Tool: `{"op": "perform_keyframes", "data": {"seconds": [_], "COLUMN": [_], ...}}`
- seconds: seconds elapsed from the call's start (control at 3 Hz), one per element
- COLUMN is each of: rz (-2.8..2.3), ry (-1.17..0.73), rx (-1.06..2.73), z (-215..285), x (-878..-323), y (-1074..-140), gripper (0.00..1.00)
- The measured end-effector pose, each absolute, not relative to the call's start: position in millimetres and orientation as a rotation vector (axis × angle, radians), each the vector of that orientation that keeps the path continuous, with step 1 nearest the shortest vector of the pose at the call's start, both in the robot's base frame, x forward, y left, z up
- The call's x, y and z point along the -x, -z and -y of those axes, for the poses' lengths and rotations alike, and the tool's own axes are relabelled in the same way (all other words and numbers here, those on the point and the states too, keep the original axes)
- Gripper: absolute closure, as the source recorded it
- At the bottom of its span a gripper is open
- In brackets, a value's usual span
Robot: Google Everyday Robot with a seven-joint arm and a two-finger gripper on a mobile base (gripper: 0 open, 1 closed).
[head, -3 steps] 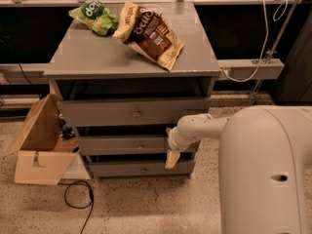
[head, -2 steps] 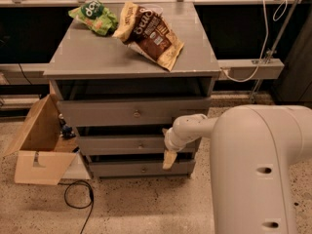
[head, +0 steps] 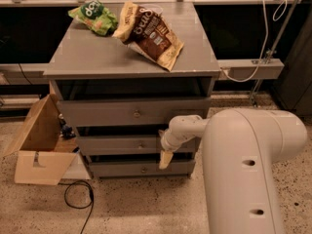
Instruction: Open middle drawer
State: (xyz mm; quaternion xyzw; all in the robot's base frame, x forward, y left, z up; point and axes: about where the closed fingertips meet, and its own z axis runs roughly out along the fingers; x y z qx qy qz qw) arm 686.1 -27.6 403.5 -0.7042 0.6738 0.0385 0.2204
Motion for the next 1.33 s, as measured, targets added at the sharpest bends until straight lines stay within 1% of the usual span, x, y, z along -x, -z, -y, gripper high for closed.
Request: {"op": "perform_keyframes", "data": {"seconds": [0.33,0.67,1.0,1.33], "rz": [-1.855,-1.855,-1.863,-1.863], "ry": [-0.137,-0.137,-0.186,-0.186], "rx": [1.934,1.933,1.924,1.924], "z": [21,20,19,19], "x": [-687,-687,-668,-668], "y": [-399,-400,-401,-405], "gripper": [0.15,0.38,0.61,0.84]}}
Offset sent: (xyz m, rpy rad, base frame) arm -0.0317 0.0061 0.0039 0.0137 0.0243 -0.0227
